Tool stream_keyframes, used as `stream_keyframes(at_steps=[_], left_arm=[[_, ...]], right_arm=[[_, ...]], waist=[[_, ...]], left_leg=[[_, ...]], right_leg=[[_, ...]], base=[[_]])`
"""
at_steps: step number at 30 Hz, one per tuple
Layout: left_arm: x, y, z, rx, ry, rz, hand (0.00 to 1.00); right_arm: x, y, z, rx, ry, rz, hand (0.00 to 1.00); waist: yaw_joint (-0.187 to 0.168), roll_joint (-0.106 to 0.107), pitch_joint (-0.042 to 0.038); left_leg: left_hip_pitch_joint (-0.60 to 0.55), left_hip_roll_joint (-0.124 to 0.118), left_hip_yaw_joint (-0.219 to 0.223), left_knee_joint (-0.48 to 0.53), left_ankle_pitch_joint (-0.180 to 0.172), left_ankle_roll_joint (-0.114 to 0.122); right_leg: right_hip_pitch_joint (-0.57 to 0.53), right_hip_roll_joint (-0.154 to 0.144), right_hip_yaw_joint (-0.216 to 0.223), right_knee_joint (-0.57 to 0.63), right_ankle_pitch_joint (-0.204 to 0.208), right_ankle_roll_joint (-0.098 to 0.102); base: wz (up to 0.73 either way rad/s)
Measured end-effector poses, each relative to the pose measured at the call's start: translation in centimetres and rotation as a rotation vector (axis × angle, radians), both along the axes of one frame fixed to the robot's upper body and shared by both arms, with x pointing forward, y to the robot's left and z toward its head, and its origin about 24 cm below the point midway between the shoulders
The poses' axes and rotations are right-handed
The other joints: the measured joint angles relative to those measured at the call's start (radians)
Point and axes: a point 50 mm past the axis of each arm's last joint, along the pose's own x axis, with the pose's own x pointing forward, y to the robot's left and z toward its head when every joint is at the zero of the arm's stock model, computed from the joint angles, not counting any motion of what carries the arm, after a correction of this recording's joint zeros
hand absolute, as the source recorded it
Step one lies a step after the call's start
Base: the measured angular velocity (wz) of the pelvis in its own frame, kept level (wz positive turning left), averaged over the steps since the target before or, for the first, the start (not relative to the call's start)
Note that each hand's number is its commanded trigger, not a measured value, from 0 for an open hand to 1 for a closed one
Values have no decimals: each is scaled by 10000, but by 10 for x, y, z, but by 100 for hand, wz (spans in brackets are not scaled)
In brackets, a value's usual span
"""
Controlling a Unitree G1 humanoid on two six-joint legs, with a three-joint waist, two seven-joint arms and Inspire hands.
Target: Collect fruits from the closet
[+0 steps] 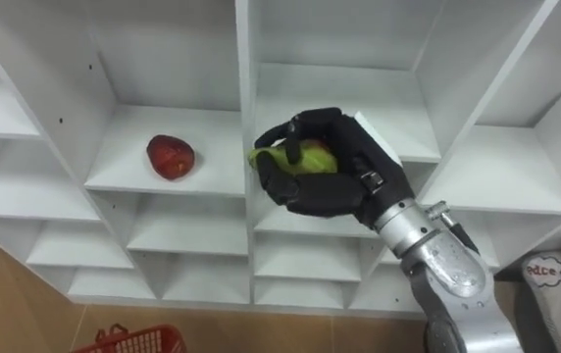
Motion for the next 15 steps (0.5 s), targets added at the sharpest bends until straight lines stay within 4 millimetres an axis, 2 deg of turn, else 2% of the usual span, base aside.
stream_keyframes(at_steps=[6,9,11,15], left_arm=[[8,-2,3,-226,-380,228,100],[25,-7,9,-418,-999,-115,100],[39,-15,14,-739,-1472,-446,100],[59,-28,27,-1084,-2580,-963,100]], right_arm=[[-7,11,-10,-10,399,941,100],[-9,12,-26,-116,1092,1066,100],[-10,12,-33,-212,1404,1113,100],[-11,14,-37,-794,1426,1225,100]], waist=[[0,-119,-1],[-2,-79,46],[-8,12,136],[-38,31,137]], left_leg=[[-19,-16,-60,48,0,0],[-74,-25,-101,137,-4,5],[-147,-31,-132,121,-4,5],[-431,-16,-79,244,1,4]], right_leg=[[51,-8,-40,-54,8,8],[49,-33,-88,-45,9,10],[18,-44,-124,-42,9,13],[-364,-44,-61,139,-3,-11]], base=[[3],[5],[5],[-5]])
